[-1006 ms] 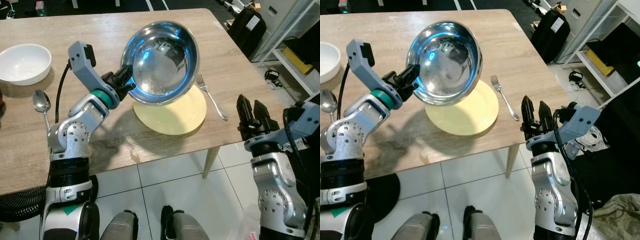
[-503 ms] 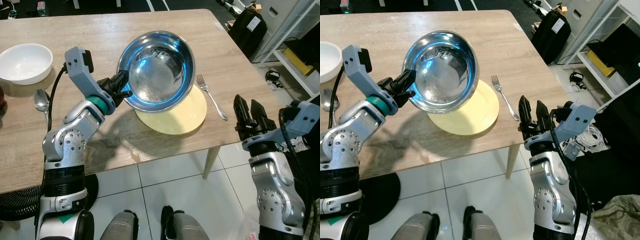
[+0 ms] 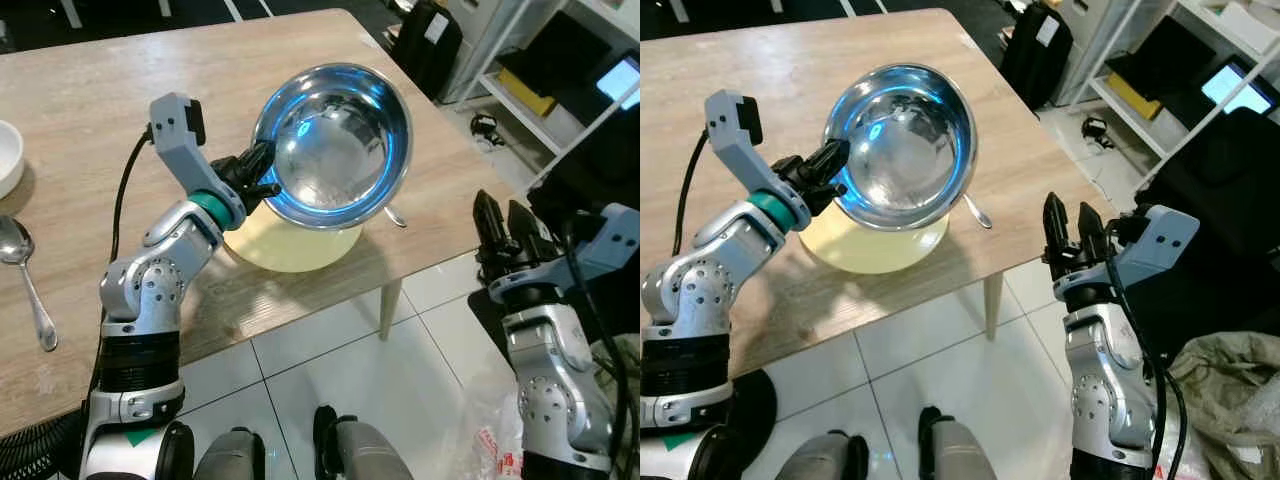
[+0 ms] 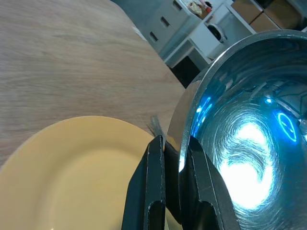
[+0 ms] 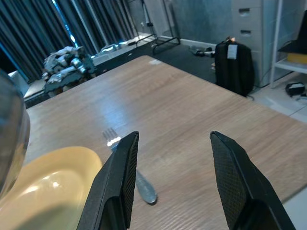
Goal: Setting the table
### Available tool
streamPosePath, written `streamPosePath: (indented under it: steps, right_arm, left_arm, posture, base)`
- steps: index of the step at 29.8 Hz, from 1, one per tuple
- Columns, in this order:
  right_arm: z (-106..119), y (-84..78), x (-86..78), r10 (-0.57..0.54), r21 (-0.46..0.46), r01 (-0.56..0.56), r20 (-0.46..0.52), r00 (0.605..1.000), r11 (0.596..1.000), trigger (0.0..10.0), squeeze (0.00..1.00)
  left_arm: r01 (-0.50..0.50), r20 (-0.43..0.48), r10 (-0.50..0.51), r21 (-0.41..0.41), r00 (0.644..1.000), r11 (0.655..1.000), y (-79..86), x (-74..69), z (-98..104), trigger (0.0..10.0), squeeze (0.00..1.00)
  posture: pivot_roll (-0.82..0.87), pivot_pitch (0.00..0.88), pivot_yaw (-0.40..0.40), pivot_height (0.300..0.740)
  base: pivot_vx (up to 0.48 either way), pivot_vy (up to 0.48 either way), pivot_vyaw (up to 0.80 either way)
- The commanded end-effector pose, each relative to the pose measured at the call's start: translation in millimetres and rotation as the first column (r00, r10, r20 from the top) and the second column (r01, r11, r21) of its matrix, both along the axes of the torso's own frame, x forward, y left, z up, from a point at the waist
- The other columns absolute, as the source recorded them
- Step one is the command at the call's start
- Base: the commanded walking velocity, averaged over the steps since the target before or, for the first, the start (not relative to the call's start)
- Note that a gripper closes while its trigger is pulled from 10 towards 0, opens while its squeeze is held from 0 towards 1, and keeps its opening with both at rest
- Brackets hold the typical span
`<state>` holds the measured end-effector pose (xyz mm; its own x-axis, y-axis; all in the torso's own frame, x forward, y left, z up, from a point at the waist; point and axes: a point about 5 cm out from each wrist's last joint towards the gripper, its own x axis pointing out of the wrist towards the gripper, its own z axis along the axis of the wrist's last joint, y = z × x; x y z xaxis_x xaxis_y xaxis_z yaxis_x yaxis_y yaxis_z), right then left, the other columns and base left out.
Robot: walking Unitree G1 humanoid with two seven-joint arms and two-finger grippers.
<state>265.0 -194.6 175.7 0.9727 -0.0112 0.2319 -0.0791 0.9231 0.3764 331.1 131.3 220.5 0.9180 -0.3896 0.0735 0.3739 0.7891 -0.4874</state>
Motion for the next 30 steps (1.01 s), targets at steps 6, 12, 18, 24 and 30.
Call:
streamPosePath:
  steps: [6,12,18,24,30]
  right_arm:
    - [-4.6,-5.7,-1.7,-0.027,-0.004,0.027,-0.017,0.999,1.0,10.0,0.0]
    - [-4.8,-5.9,-1.6,-0.028,-0.005,0.028,-0.017,0.999,1.0,10.0,0.0]
    - [-5.0,-6.2,-2.0,-0.031,-0.004,0.031,-0.018,0.999,1.0,10.0,0.0]
    - [-5.5,-6.6,-2.4,-0.034,-0.003,0.034,-0.02,0.999,0.999,10.0,0.0]
    - [-5.9,-6.6,-2.5,-0.036,0.0,0.036,-0.021,0.999,0.999,10.0,0.0]
  left_arm:
    - [-0.004,0.019,0.003,0.003,1.0,1.0,0.1,0.4,1.7,10.0,0.0]
    - [-0.003,0.019,0.003,0.003,1.0,1.0,0.0,0.6,1.4,10.0,0.0]
    - [0.0,0.018,0.0,0.003,1.0,1.0,-0.4,0.8,1.0,10.0,0.0]
    - [0.0,0.018,0.0,0.003,1.0,1.0,-0.4,0.9,0.9,10.0,0.0]
    - [-0.001,0.017,0.001,0.003,1.0,1.0,-0.2,1.1,0.7,10.0,0.0]
  posture:
    - [0.12,0.065,-0.019,0.74]
    - [0.12,0.065,-0.018,0.74]
    - [0.12,0.066,-0.017,0.74]
    - [0.12,0.07,-0.016,0.74]
    - [0.12,0.07,-0.016,0.74]
  base:
    - [0.0,0.0,-0.8]
    - [0.0,0.0,-0.8]
    - [0.0,0.0,-0.8]
    - [0.0,0.0,-0.8]
    - [0.0,0.0,-0.8]
